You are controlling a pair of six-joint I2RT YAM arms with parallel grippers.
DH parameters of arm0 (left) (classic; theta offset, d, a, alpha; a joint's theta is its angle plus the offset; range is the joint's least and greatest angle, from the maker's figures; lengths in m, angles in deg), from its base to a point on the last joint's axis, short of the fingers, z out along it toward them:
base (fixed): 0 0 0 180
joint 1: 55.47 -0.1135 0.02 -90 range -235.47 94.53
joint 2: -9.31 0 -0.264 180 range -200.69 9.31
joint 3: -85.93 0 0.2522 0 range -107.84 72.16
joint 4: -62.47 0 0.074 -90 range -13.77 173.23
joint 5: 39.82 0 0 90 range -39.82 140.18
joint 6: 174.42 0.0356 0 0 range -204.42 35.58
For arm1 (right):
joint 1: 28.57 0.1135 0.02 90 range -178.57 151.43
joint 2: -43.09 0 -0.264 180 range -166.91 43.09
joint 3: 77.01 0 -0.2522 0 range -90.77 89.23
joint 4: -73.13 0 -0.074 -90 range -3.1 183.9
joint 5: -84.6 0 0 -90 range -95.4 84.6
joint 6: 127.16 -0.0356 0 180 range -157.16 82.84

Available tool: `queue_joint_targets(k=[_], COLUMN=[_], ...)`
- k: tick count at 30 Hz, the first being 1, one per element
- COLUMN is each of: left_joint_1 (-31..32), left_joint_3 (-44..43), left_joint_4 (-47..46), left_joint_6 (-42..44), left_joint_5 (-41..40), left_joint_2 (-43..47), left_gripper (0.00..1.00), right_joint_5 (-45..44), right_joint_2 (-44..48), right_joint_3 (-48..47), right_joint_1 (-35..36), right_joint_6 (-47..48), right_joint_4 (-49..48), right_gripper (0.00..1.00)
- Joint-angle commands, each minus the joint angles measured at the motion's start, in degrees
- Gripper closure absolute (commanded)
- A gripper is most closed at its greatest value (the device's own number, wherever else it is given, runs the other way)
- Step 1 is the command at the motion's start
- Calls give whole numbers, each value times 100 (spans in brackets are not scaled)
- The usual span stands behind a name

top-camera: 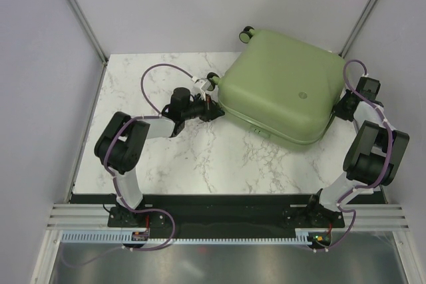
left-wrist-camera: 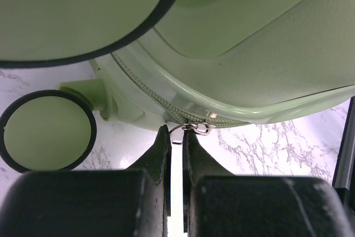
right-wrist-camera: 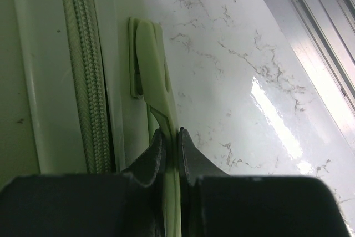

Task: Pack the luggage
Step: Zip the luggage at the center of the board.

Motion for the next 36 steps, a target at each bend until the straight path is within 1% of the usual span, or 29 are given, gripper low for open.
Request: queue_joint_targets(k=[1, 8, 16, 23, 27, 32, 36], left_joint_1=[-196, -477, -724, -970, -1058, -1058, -1049], left_joint_3=[-62, 70, -149, -273, -247, 8, 87], left_joint_4=[-330, -355, -373, -329, -320, -461, -496], left_joint_6=[-139, -227, -332, -420, -438, -614, -623], left_joint_5=[-851, -1353, -1362, -1634, -1626, -1512, -1362], left_joint_2=[266, 441, 222, 169, 265, 537, 591], left_gripper=[98, 98, 98, 98, 98, 98, 98], right_joint_5=[-20, -125, -143, -196, -266, -266, -223], right_joint_2=[-210, -175, -202, -210, -228, -281, -324], right_joint_3=[84, 84, 40, 57, 49, 49, 66], right_joint_1=[50, 41, 32, -3, -29, -38, -38], right_joint_6=[-287, -366, -428, -498, -551, -621, -674], right_joint_4=[75, 92, 92, 83, 66, 13, -13], right_gripper=[100, 100, 100, 100, 100, 100, 100])
